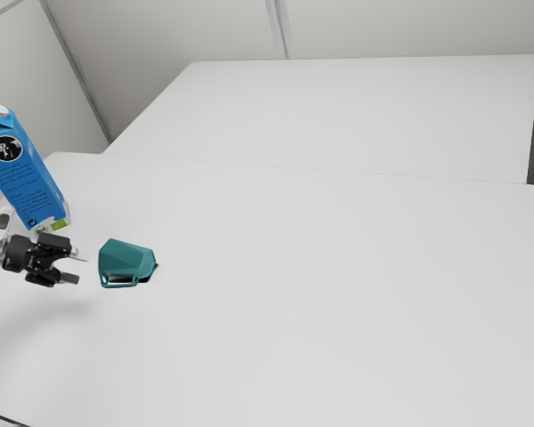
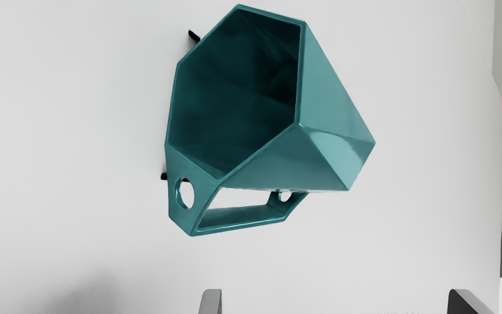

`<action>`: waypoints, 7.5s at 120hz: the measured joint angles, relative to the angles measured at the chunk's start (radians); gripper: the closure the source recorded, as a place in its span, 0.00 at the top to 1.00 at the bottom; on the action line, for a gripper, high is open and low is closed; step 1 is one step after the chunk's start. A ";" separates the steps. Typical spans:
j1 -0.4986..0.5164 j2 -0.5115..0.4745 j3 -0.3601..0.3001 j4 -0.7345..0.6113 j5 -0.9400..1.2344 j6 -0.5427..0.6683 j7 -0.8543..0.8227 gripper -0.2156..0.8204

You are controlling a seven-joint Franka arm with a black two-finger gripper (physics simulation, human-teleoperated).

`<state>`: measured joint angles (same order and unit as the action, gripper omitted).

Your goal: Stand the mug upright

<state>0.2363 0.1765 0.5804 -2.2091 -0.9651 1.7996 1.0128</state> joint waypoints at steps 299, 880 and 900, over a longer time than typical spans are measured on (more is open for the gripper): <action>0.055 -0.145 -0.338 0.120 0.328 0.076 0.432 0.04; -0.286 -0.069 -0.358 0.774 0.951 -0.210 -0.824 0.77; -0.286 -0.069 -0.358 0.773 0.951 -0.210 -0.822 0.77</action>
<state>-0.0496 0.1075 0.2224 -1.4358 -0.0138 1.5893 0.1903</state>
